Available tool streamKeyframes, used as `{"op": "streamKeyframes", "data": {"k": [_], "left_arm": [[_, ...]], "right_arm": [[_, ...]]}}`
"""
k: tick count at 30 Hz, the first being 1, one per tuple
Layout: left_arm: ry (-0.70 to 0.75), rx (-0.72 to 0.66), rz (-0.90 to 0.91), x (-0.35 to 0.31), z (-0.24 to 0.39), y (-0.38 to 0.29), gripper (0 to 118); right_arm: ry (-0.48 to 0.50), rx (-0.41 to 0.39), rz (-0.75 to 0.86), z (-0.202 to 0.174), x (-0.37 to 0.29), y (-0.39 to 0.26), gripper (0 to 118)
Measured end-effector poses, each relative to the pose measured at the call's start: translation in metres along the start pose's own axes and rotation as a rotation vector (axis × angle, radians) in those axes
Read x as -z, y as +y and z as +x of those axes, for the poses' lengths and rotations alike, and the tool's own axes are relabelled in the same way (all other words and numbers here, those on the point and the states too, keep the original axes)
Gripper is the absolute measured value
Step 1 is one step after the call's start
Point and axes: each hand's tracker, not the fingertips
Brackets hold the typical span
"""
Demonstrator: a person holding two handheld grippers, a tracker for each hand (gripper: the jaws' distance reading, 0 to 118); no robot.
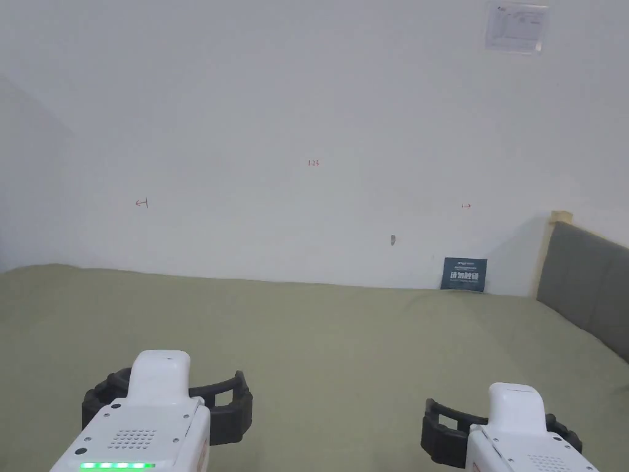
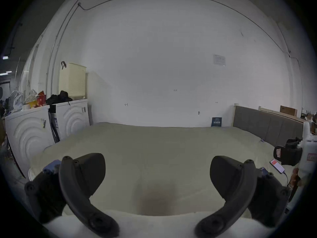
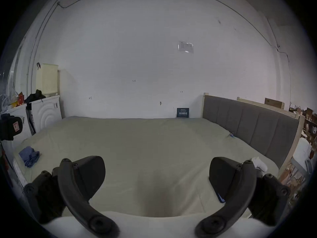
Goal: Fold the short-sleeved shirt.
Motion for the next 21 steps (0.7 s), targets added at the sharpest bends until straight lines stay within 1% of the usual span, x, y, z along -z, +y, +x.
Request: {"op": "streamKeyframes", "data": {"k": [2,5,6,8,10,14,21], "left_arm": [[0.002,0.018,0.01,0.0,0.001,-0.001,118],[0.003,0.025,0.011,-0.004,-0.004,-0.001,118],[0.006,0.014,0.013,-0.006,-0.006,-0.001,118],[0.002,-0.007,0.022,-0.009,-0.007,-0.002,118],[0.003,-0.012,0.01,-0.009,-0.007,-0.002,118],[0.023,0.007,0.013,-0.009,-0.008,-0.002,118],[0.028,-0.013,-0.004,-0.005,-0.013,-0.005,118]], "right_arm": [[0.002,-0.003,0.012,-0.001,-0.001,0.001,118],[-0.01,-0.029,0.008,-0.005,-0.001,0.003,118],[-0.005,-0.038,0.011,-0.008,-0.005,0.004,118],[0.034,-0.031,0.013,-0.008,-0.008,0.003,118],[0.044,-0.024,0.01,-0.008,-0.007,-0.001,118],[0.018,-0.059,0.024,-0.01,-0.007,0.0,118],[0.024,-0.02,0.039,-0.009,-0.009,0.002,118]]}}
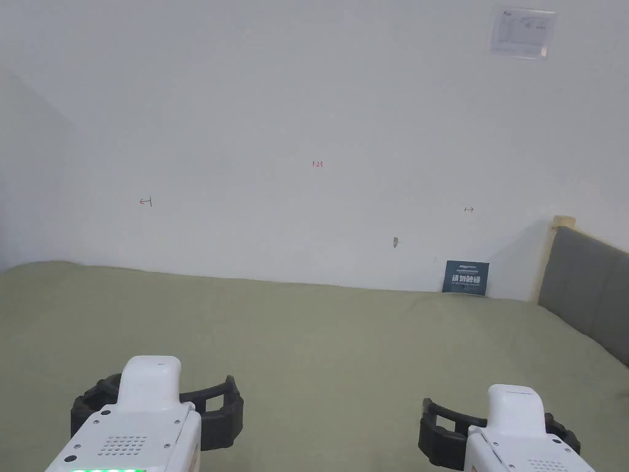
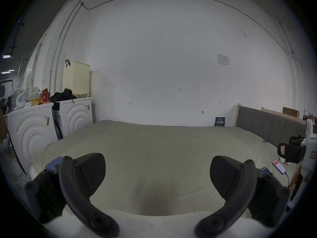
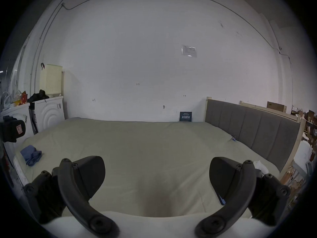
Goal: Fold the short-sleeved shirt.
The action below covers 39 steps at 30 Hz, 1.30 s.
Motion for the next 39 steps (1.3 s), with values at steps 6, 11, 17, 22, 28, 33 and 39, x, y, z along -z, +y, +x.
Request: {"op": "streamKeyframes", "data": {"k": [6,11,17,22,28,33,39], "left_arm": [[-0.007,0.006,-0.01,-0.001,0.001,0.0,118],[-0.005,0.002,-0.002,-0.003,0.0,0.003,118],[-0.011,0.002,-0.015,-0.004,-0.003,-0.001,118],[-0.007,0.005,-0.032,-0.001,-0.006,-0.005,118],[-0.003,0.001,-0.04,0.0,-0.009,0.0,118],[-0.005,-0.005,-0.037,0.001,-0.009,0.008,118],[0.0,-0.018,-0.05,-0.001,-0.011,0.015,118]], "right_arm": [[-0.012,-0.006,0.019,-0.002,-0.001,-0.002,118],[0.01,0.015,0.025,0.001,-0.003,0.004,118],[0.041,0.023,0.018,0.0,0.0,0.008,118],[0.007,-0.005,0.055,-0.003,-0.002,0.007,118],[0.017,-0.037,0.02,-0.004,0.002,0.014,118],[0.035,-0.038,0.007,-0.003,0.003,0.014,118],[0.034,-0.071,0.009,-0.006,-0.001,0.012,118]]}}
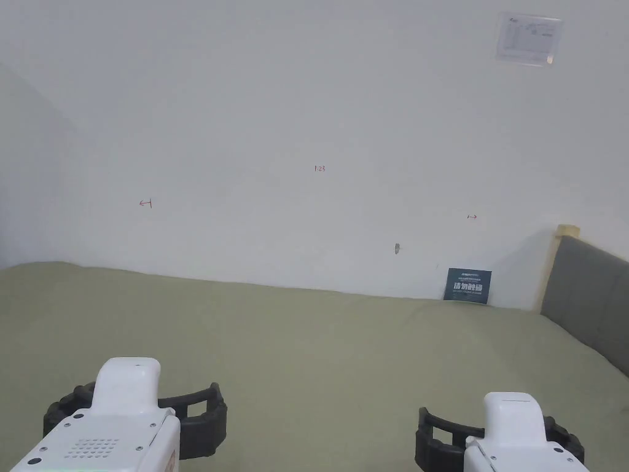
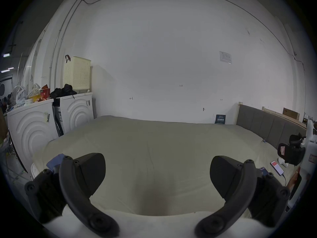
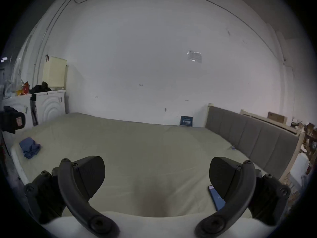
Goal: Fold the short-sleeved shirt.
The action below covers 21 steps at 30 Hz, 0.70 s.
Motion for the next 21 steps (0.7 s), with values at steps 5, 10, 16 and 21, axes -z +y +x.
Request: {"op": "streamKeyframes", "data": {"k": [5,10,16,21], "left_arm": [[0.006,0.002,-0.028,0.0,-0.001,0.002,118],[-0.007,0.008,-0.025,-0.003,0.0,0.001,118],[-0.009,0.008,-0.035,-0.001,0.002,0.003,118],[-0.017,0.012,-0.03,-0.002,0.005,0.005,118]], "right_arm": [[0.033,0.05,-0.055,0.004,0.0,0.001,118],[0.016,0.089,-0.078,0.01,0.003,0.005,118],[0.069,0.135,-0.071,0.017,-0.001,0.012,118],[0.058,0.158,-0.099,0.02,0.002,0.019,118]]}}
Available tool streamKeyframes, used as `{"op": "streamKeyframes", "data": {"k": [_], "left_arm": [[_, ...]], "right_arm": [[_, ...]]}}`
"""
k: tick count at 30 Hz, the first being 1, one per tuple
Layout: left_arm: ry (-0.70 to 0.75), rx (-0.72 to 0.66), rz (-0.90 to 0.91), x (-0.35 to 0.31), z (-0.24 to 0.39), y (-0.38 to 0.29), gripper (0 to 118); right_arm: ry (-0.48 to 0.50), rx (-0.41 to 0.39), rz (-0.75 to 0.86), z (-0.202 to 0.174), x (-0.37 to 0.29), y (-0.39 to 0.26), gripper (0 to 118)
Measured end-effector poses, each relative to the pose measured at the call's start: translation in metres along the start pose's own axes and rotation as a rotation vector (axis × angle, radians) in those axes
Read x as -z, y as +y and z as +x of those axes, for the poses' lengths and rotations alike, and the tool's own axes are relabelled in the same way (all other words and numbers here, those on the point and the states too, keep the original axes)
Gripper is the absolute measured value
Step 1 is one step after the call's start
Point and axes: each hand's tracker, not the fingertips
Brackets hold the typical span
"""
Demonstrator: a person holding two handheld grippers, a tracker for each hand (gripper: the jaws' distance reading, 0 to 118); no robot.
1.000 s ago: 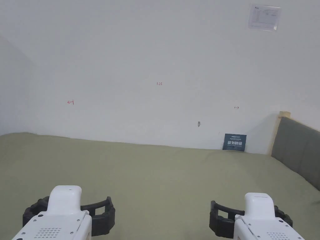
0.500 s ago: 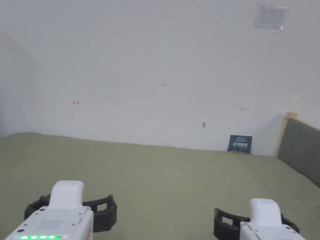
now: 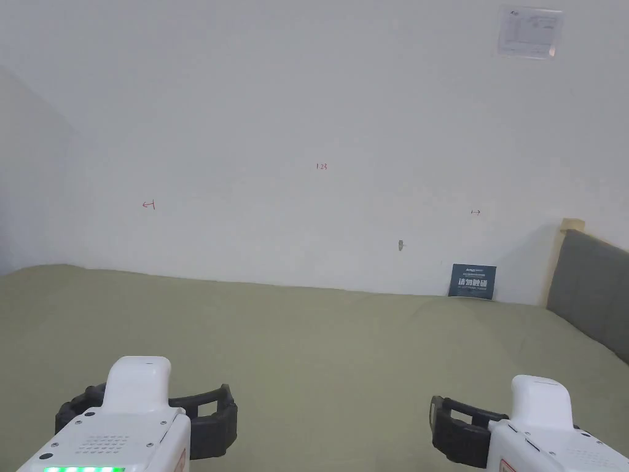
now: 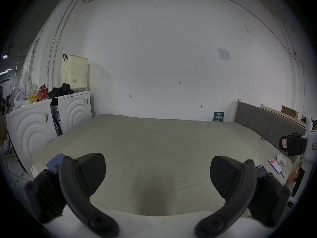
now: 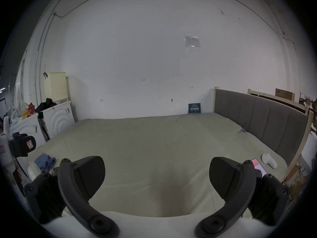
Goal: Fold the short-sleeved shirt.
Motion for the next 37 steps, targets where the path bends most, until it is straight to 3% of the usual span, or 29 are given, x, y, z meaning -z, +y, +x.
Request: {"op": "streamKeyframes", "data": {"k": [8,15,28,34,37], "left_arm": [[-0.007,-0.008,-0.012,0.002,0.003,-0.004,118],[-0.01,-0.012,-0.027,0.002,0.005,-0.009,118],[-0.012,-0.011,-0.011,0.002,0.005,-0.006,118],[-0.021,-0.007,-0.005,0.001,0.007,-0.005,118],[-0.024,-0.004,0.0,0.001,0.008,-0.006,118]], "right_arm": [[0.015,0.017,-0.013,0.001,0.0,-0.003,118],[-0.015,-0.034,-0.078,-0.007,0.006,-0.004,118],[0.021,0.023,-0.046,-0.002,0.007,-0.008,118],[0.038,-0.038,0.01,-0.001,0.004,-0.012,118],[-0.006,-0.096,0.063,-0.006,0.001,-0.015,118]]}}
